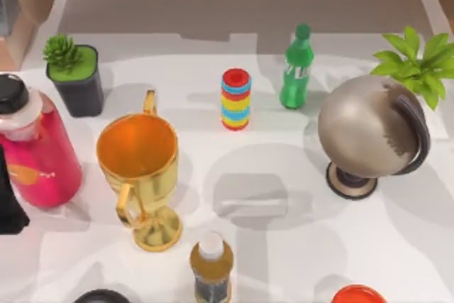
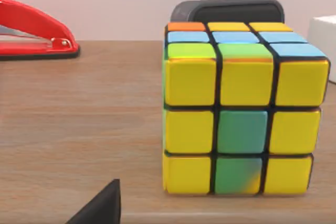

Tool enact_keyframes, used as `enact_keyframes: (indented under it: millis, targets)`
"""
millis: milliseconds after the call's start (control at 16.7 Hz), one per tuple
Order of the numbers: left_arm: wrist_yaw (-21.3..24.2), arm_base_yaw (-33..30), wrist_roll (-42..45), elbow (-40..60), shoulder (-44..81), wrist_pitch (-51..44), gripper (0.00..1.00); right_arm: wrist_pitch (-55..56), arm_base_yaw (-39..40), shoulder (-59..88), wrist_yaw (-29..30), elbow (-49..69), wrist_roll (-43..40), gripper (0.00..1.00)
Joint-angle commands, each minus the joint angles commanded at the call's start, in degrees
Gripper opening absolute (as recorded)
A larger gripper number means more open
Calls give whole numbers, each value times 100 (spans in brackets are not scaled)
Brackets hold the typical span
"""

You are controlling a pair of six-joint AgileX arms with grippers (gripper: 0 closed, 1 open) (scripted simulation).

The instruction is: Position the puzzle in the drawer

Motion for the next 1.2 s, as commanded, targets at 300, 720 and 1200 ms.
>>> enact_keyframes:
  millis: [300, 720, 1200]
  targets:
    - [0, 0, 0, 0, 0, 0, 100, 11, 21, 67, 28, 69, -1, 100]
    - [0, 0, 0, 0, 0, 0, 100, -262, -357, 354, -343, 644, -28, 100]
    - [0, 0, 0, 0, 0, 0, 100, -668, -404, 1401, -389, 2117, -23, 100]
